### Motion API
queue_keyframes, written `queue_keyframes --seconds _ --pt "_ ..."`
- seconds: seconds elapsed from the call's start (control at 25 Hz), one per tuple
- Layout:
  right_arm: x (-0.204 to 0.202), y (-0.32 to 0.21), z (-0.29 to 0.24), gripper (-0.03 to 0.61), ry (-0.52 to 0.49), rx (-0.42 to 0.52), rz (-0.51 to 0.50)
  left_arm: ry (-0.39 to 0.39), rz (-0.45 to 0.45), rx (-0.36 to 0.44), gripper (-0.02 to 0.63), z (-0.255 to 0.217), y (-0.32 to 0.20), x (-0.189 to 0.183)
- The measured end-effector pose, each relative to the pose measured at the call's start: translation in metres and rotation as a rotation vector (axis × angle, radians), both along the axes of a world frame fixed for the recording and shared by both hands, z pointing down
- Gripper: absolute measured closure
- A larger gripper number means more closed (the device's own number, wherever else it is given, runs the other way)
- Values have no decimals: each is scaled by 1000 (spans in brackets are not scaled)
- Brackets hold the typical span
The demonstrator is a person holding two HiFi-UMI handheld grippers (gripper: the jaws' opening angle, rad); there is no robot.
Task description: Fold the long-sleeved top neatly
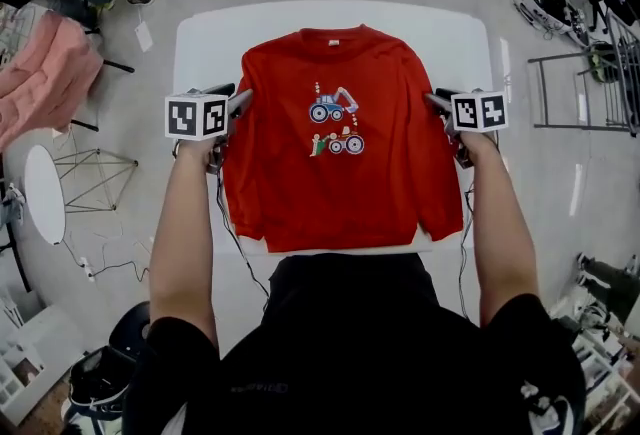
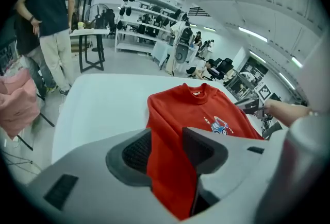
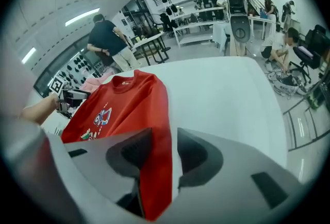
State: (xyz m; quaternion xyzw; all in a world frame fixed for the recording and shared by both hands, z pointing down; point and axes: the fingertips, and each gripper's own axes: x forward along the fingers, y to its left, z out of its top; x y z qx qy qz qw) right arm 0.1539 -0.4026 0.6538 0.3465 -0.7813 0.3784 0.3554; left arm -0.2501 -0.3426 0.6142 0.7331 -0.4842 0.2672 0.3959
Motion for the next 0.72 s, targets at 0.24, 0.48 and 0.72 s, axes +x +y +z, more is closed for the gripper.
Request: queue_keyframes --seconds 0.24,0.48,0.72 --pt "8 -9 -6 555 32 45 -6 -153 30 -65 598 14 2 -14" --pt "40 -52 -12 557 131 142 45 -374 -43 -6 601 9 -30 -75" --pt "47 -80 -14 555 350 299 -126 -491 -86 20 601 9 -54 -110"
